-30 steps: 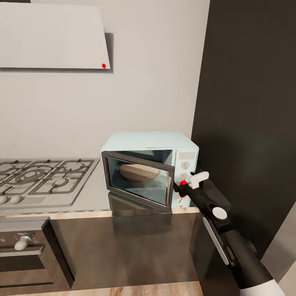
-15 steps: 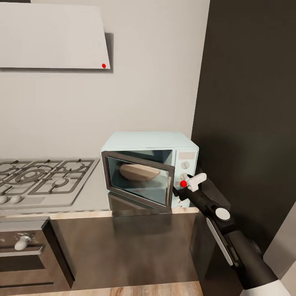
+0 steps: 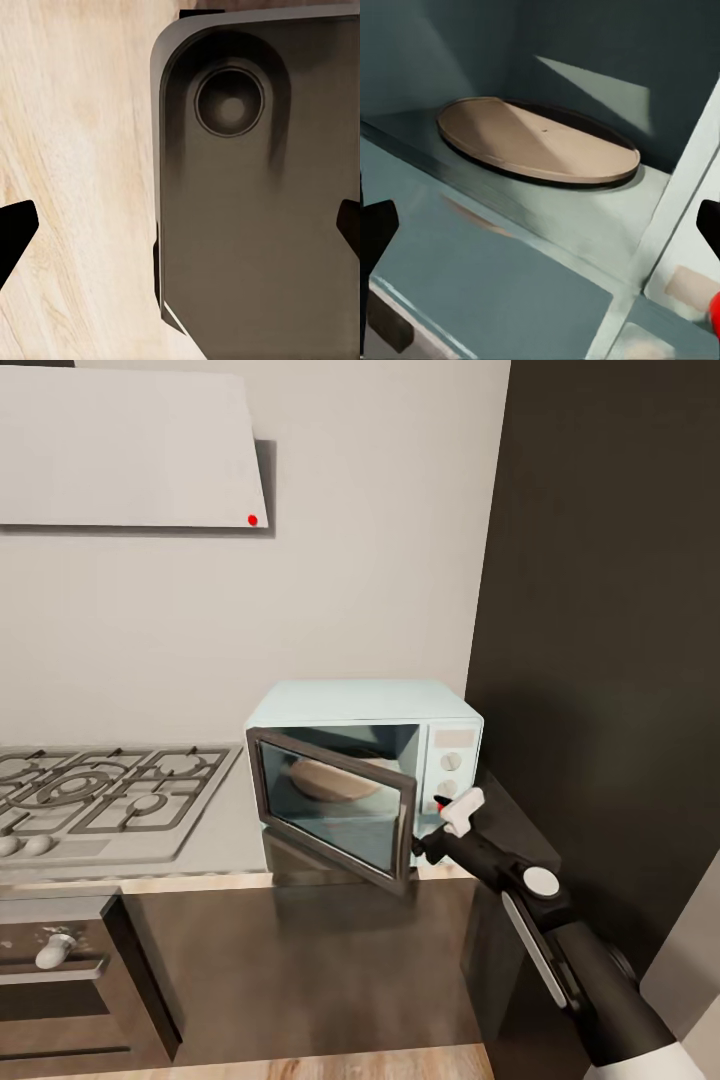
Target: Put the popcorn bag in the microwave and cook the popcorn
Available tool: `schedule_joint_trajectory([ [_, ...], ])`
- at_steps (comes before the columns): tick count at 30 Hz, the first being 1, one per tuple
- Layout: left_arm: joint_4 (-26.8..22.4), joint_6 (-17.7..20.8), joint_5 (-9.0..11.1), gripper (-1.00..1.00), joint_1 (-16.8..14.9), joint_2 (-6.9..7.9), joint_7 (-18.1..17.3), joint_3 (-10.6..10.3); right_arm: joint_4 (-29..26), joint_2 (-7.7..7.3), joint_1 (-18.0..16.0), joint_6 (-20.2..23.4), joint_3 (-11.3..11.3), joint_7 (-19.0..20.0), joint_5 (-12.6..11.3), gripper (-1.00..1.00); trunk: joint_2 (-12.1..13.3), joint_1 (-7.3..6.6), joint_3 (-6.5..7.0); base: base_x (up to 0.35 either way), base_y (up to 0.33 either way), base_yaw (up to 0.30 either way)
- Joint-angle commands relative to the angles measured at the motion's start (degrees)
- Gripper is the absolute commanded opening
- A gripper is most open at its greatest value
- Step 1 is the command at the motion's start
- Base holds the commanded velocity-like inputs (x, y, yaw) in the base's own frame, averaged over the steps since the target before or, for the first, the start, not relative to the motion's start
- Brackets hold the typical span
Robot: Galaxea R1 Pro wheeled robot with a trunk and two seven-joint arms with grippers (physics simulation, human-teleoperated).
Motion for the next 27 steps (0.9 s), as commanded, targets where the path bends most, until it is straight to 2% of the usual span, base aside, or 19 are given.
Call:
schedule_joint_trajectory([
  [1, -0.1, -0.1, 0.0, 1.00, 0.0, 0.00, 0.1, 0.0, -0.1, -0.03, 0.0, 0.3, 0.1, 0.4, 0.0, 1.00, 0.0, 0.00, -0.05, 0.000, 0.000, 0.000],
  [8, -0.1, -0.1, 0.0, 1.00, 0.0, 0.00, 0.1, 0.0, -0.1, -0.03, 0.1, 0.3, 0.0, 3.4, 0.0, 1.00, 0.0, 0.00, -0.20, 0.000, 0.000, 0.069],
  [21, -0.1, -0.1, 0.0, 1.00, 0.0, 0.00, 0.1, 0.0, -0.2, 0.08, 0.1, -0.5, -0.3, 3.3, -0.4, 1.00, 0.0, 0.00, -0.75, 0.000, 0.000, 0.216],
  [23, -0.1, -0.1, 0.0, 1.00, 0.0, 0.00, 0.1, 0.0, -0.2, 0.19, 0.1, -1.8, -0.9, 3.1, -0.6, 1.00, 0.0, 0.00, -0.84, -0.046, 0.000, 0.221],
  [24, -0.1, -0.1, 0.0, 1.00, 0.0, 0.00, 0.1, 0.0, -0.2, 0.24, 0.1, -2.9, -1.6, 3.1, -1.0, 1.00, 0.0, 0.00, -0.89, -0.162, 0.000, 0.221],
  [25, -0.1, -0.1, 0.0, 1.00, 0.0, 0.00, 0.1, 0.0, -0.2, 0.28, 0.1, -4.7, -2.7, 3.0, -2.5, 1.00, 0.0, 0.00, -0.93, -0.250, 0.000, 0.221],
  [26, -0.1, -0.1, 0.0, 1.00, 0.0, 0.00, 0.1, 0.0, -0.2, 0.29, 0.1, -5.9, -3.3, 3.0, -4.0, 1.00, 0.0, 0.00, -0.98, -0.284, 0.000, 0.221],
  [27, -0.1, -0.1, 0.0, 1.00, 0.0, -0.01, 0.1, 0.0, -0.2, 0.31, 0.1, -7.0, -3.8, 3.0, -6.8, 1.00, 0.0, 0.00, -1.02, -0.313, 0.000, 0.221],
])
